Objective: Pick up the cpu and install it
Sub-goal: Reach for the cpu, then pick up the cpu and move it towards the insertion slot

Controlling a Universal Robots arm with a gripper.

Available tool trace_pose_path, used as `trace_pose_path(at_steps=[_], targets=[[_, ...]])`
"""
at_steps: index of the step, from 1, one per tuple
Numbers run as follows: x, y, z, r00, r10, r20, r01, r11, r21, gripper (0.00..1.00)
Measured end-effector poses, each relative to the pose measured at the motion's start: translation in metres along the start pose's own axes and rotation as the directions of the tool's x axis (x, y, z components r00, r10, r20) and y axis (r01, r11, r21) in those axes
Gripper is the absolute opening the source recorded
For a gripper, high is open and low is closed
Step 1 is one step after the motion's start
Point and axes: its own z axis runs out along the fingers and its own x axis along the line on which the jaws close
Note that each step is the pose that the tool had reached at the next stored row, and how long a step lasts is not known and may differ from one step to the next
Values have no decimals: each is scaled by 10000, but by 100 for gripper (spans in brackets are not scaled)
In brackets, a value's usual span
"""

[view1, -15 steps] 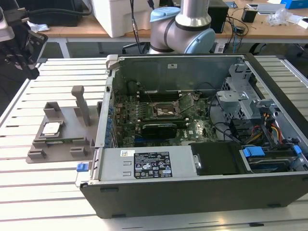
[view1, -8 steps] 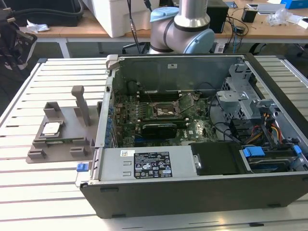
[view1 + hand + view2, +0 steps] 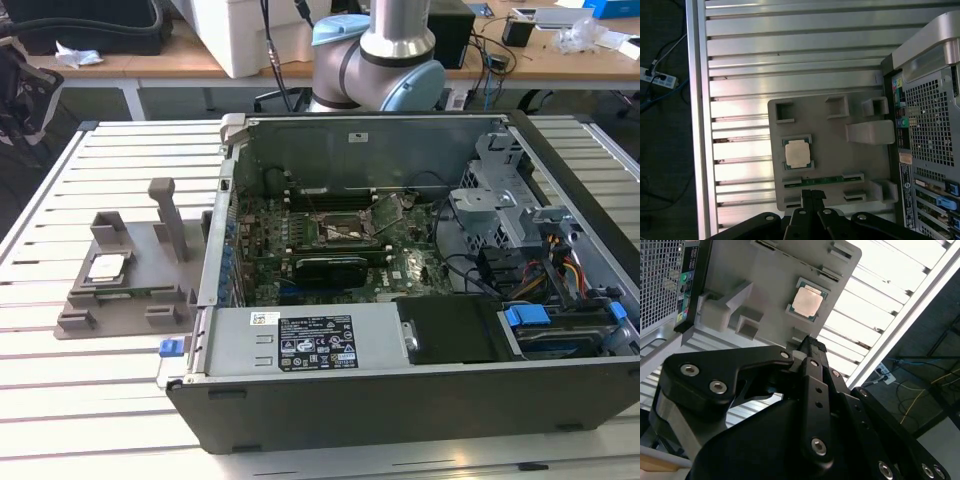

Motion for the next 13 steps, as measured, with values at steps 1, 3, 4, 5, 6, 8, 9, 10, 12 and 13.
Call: trace_pose_path(at_steps=[1,3,4,5,6,8,9,10,12,13], targets=[[0,0,0,10000,0,1,0,10000,-1,11],[1,0,0,10000,0,1,0,10000,-1,11],[2,0,0,10000,0,-1,0,10000,-1,11],[2,0,0,10000,0,0,0,10000,-1,11],[3,0,0,10000,0,0,0,10000,0,11],[4,0,0,10000,0,1,0,10000,-1,11],[4,0,0,10000,0,0,0,10000,0,11],[6,0,0,10000,1,0,-1,10000,-1,11],[8,-1,0,10000,0,1,0,10000,-1,29],[8,0,0,10000,0,0,0,10000,0,42]])
